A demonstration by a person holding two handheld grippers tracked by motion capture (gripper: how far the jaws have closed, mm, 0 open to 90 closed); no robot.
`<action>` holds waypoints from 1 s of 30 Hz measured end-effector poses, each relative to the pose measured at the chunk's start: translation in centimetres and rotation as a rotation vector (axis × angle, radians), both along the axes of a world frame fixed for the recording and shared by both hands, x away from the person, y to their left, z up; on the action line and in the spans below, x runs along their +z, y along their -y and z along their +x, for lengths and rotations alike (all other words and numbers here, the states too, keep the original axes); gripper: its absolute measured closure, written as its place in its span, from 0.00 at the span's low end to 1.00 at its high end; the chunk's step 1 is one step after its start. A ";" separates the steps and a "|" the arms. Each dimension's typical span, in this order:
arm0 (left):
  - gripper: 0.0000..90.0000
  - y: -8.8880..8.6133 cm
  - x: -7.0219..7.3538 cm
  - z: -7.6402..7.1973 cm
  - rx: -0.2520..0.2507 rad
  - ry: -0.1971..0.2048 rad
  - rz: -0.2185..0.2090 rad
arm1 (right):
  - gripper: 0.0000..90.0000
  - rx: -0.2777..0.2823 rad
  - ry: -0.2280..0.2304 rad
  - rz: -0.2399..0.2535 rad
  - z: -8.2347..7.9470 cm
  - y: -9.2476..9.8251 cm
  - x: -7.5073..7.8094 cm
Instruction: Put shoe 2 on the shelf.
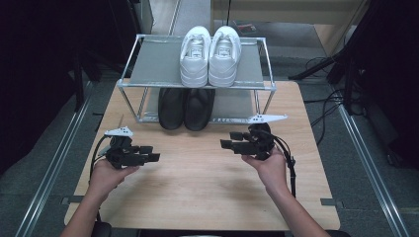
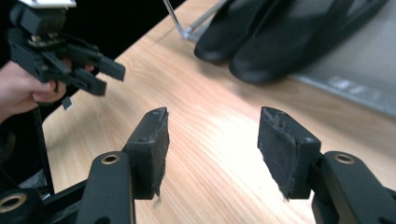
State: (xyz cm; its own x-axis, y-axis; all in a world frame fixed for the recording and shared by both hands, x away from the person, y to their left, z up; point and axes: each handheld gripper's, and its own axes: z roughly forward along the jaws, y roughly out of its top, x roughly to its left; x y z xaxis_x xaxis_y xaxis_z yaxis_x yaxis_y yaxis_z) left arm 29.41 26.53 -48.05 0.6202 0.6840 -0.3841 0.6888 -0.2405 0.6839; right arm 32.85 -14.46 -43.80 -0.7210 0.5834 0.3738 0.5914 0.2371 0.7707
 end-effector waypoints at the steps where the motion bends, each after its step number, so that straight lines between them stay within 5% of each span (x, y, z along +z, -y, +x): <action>1: 0.50 0.1 0.0 0.0 0.002 -0.003 -0.002 | 0.49 0.001 -0.001 -0.006 -0.1 0.2 -0.3; 7: 0.50 0.3 -0.1 0.0 -0.001 -0.006 -0.003 | 0.49 -0.014 0.021 -0.035 -0.9 1.2 -1.8; 14: 0.49 0.5 -0.1 0.0 -0.013 -0.003 0.006 | 0.49 -0.016 0.004 0.005 -1.7 2.0 -3.0; 30: 0.45 0.8 -0.4 0.1 -0.026 0.003 0.006 | 0.49 0.013 -0.029 -0.025 -2.1 1.2 -5.2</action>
State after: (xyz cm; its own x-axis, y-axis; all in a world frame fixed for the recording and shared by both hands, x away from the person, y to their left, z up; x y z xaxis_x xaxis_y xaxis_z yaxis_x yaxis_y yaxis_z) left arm 29.50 25.77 -48.40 0.6388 0.6701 -0.3780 0.6801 -0.2622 0.6846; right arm 30.70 -15.62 -49.01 -0.7181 0.5833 0.3796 0.6097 0.2645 0.7472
